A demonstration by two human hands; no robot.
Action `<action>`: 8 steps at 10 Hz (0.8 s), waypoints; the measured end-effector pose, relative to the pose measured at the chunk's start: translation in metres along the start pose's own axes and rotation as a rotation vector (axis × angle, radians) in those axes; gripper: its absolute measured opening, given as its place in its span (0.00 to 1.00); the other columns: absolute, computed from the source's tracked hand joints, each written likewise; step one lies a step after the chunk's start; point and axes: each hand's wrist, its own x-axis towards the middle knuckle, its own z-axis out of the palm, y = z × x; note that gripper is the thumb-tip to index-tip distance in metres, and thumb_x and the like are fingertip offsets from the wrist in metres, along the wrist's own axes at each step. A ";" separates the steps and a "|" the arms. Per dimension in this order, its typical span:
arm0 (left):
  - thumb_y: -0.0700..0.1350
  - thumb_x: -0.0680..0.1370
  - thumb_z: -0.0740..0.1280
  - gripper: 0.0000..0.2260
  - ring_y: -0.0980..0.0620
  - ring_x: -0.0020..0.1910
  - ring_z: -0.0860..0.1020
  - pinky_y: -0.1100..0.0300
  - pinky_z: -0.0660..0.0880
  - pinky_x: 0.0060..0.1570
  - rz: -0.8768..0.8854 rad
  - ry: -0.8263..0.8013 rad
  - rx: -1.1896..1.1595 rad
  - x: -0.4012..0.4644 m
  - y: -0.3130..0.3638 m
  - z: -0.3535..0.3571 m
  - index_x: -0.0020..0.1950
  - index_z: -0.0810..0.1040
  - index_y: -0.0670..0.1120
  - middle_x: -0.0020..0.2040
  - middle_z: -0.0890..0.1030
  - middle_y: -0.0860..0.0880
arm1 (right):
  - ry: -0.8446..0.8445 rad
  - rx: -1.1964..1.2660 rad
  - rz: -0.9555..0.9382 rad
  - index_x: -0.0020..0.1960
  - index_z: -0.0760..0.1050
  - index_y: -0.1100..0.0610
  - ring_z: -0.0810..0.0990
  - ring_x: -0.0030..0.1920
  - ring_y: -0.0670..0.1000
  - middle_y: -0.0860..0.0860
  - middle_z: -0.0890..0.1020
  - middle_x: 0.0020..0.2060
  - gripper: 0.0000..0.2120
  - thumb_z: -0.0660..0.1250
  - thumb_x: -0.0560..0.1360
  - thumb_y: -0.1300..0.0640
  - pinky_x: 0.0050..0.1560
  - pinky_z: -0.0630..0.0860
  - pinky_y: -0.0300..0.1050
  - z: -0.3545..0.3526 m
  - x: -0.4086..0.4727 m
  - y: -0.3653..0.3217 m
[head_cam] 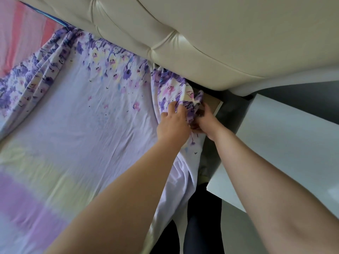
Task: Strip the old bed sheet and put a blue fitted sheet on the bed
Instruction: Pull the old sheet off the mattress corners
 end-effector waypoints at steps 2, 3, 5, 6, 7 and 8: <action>0.33 0.76 0.59 0.25 0.40 0.64 0.65 0.55 0.69 0.39 0.034 -0.026 0.088 -0.014 -0.012 -0.001 0.67 0.64 0.56 0.74 0.51 0.48 | 0.058 -0.376 0.120 0.61 0.73 0.59 0.80 0.51 0.57 0.58 0.81 0.52 0.17 0.66 0.76 0.51 0.56 0.77 0.55 -0.004 0.023 0.002; 0.35 0.77 0.58 0.23 0.41 0.69 0.60 0.54 0.72 0.44 0.046 -0.042 0.152 -0.019 -0.012 0.000 0.67 0.65 0.57 0.76 0.45 0.50 | 0.232 -0.487 0.110 0.54 0.75 0.60 0.78 0.47 0.55 0.54 0.78 0.44 0.12 0.63 0.78 0.52 0.45 0.73 0.45 -0.008 0.020 0.008; 0.40 0.74 0.64 0.14 0.44 0.66 0.59 0.53 0.64 0.62 0.125 0.055 0.297 -0.020 0.001 0.008 0.57 0.75 0.52 0.75 0.48 0.50 | 0.619 -0.348 -0.120 0.57 0.69 0.60 0.74 0.44 0.53 0.53 0.74 0.46 0.11 0.53 0.82 0.55 0.33 0.65 0.41 -0.030 -0.013 0.019; 0.43 0.75 0.65 0.14 0.44 0.64 0.61 0.53 0.67 0.60 0.136 0.022 0.321 -0.019 0.008 0.014 0.60 0.75 0.52 0.74 0.50 0.50 | 0.762 -0.395 -0.372 0.55 0.70 0.63 0.73 0.40 0.52 0.51 0.73 0.43 0.12 0.53 0.82 0.56 0.34 0.61 0.41 -0.031 -0.038 0.006; 0.51 0.79 0.60 0.15 0.43 0.67 0.61 0.50 0.65 0.63 0.157 -0.098 0.164 -0.010 0.015 0.017 0.66 0.72 0.53 0.76 0.51 0.52 | 0.672 -0.508 -0.335 0.51 0.74 0.61 0.71 0.39 0.50 0.49 0.74 0.41 0.12 0.55 0.81 0.55 0.37 0.64 0.40 -0.034 -0.051 -0.022; 0.63 0.80 0.47 0.28 0.43 0.70 0.66 0.47 0.62 0.67 -0.076 -0.564 -0.869 -0.011 0.024 0.010 0.71 0.69 0.48 0.75 0.64 0.46 | 0.330 -0.190 -0.170 0.37 0.74 0.58 0.72 0.29 0.48 0.49 0.76 0.28 0.10 0.63 0.77 0.58 0.29 0.68 0.37 -0.024 -0.060 -0.059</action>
